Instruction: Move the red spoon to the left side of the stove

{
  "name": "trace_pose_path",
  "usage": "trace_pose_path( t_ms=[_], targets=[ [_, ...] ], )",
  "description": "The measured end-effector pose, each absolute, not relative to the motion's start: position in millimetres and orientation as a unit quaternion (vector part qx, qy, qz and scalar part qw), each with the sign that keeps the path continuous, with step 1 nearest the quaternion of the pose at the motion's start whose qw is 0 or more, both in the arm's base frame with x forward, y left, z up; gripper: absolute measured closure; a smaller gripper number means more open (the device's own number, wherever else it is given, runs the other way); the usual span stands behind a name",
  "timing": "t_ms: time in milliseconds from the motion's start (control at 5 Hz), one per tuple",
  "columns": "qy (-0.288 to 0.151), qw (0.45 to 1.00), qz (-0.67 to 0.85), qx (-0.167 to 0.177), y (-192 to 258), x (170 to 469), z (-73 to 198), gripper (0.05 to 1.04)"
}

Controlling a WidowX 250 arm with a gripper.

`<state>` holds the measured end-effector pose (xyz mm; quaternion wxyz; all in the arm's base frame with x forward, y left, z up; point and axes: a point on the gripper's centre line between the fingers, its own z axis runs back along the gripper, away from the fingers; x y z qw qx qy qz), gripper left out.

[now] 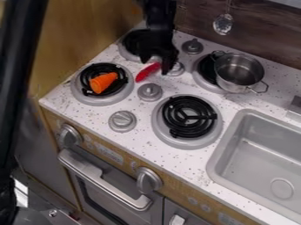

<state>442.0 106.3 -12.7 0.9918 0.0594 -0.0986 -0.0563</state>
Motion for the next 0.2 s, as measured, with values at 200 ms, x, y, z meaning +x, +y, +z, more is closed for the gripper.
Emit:
trace_pose_path(
  t_ms=[200],
  targets=[
    [-0.109,0.991,-0.045,0.059,99.1,417.9,10.1,0.083]
  ],
)
